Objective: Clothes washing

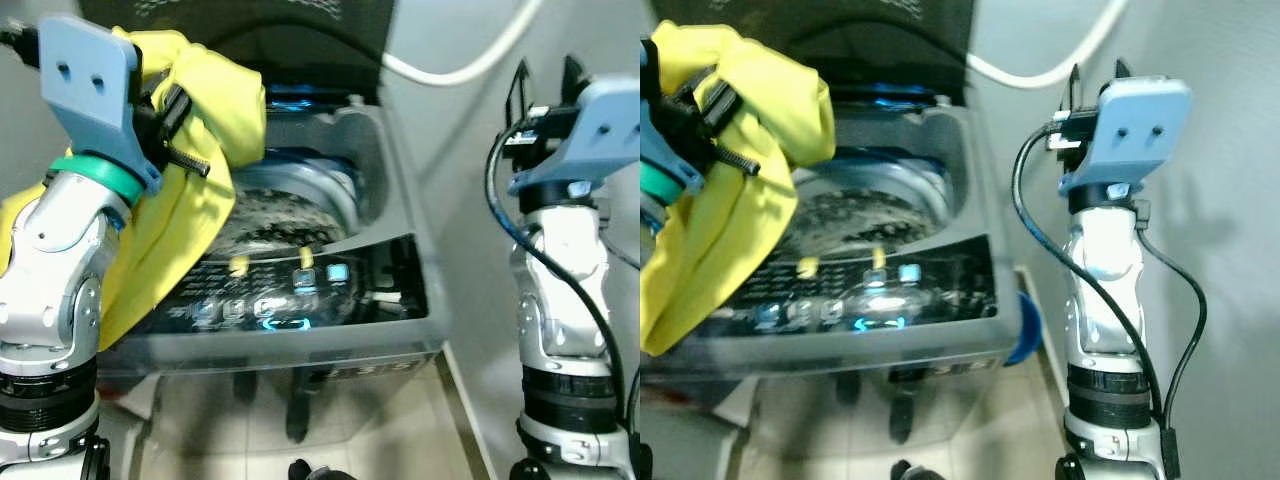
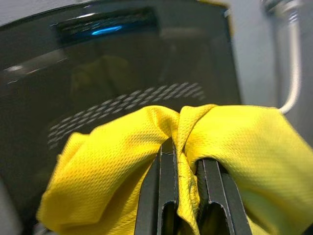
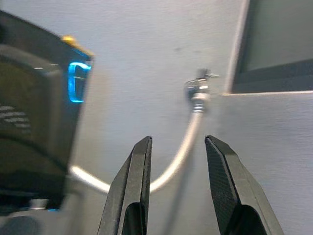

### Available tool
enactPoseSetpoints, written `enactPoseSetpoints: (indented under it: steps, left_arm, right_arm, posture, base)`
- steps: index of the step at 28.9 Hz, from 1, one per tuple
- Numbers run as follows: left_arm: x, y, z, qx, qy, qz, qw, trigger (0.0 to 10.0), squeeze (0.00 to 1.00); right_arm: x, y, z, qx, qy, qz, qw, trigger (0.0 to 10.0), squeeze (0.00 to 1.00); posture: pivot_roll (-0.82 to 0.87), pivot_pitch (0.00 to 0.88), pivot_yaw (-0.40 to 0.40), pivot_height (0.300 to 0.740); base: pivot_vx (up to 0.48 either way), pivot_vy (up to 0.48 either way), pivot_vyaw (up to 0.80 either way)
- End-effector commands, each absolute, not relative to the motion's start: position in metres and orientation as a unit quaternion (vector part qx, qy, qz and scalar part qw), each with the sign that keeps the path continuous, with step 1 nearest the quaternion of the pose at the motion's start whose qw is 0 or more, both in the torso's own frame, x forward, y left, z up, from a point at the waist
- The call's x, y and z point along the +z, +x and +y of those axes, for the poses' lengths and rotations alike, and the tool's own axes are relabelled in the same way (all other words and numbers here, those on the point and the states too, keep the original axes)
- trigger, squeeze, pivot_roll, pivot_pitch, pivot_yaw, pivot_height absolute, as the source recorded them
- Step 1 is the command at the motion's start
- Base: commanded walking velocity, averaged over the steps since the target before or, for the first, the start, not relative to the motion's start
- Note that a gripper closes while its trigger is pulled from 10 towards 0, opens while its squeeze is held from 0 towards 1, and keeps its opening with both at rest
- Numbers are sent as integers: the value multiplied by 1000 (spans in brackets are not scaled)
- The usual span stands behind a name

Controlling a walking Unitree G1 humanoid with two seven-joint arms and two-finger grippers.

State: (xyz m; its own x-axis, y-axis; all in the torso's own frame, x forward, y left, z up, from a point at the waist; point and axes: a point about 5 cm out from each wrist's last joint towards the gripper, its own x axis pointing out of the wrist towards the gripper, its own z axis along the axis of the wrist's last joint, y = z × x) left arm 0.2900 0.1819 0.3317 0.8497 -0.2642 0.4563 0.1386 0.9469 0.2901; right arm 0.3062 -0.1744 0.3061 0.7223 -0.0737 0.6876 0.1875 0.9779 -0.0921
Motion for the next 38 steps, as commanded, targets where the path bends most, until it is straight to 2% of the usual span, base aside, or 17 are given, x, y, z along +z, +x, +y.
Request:
enactPoseSetpoints:
  steps: [1, 5, 9, 17, 33, 38]
  left_arm:
    - [333, 290, 186, -92, 115, -257, 955, 10000, 0]
    - [334, 291, 188, -80, 112, -255, 957, 10000, 0]
    - [335, 291, 188, -81, 112, -256, 957, 10000, 0]
    - [335, 290, 188, -77, 111, -258, 957, 10000, 0]
    - [333, 291, 188, -68, 120, -256, 957, 10000, 0]
    - [334, 294, 181, -108, 150, -259, 948, 10000, 0]
  right_arm:
    - [301, 311, -177, -90, -69, -350, 930, 10000, 0]
    - [293, 320, -184, -125, -54, -315, 939, 10000, 0]
    - [292, 323, -184, -120, -50, -307, 943, 10000, 0]
    - [291, 327, -171, -83, -53, -310, 946, 10000, 0]
    - [293, 328, -154, -43, -51, -317, 946, 10000, 0]
    - [294, 329, -143, -12, -69, -324, 943, 10000, 0]
  posture:
    - [75, 38, 10, 740]
    - [80, 36, 6, 740]
    - [80, 35, 5, 740]
    - [82, 35, 2, 740]
    - [83, 43, 0, 740]
    - [86, 48, -2, 740]
  base:
    - [0, 0, -800]
    - [0, 0, -800]
    - [0, 180, -570]
    - [0, 480, 0]
    - [0, 0, 0]
    - [0, 0, 0]
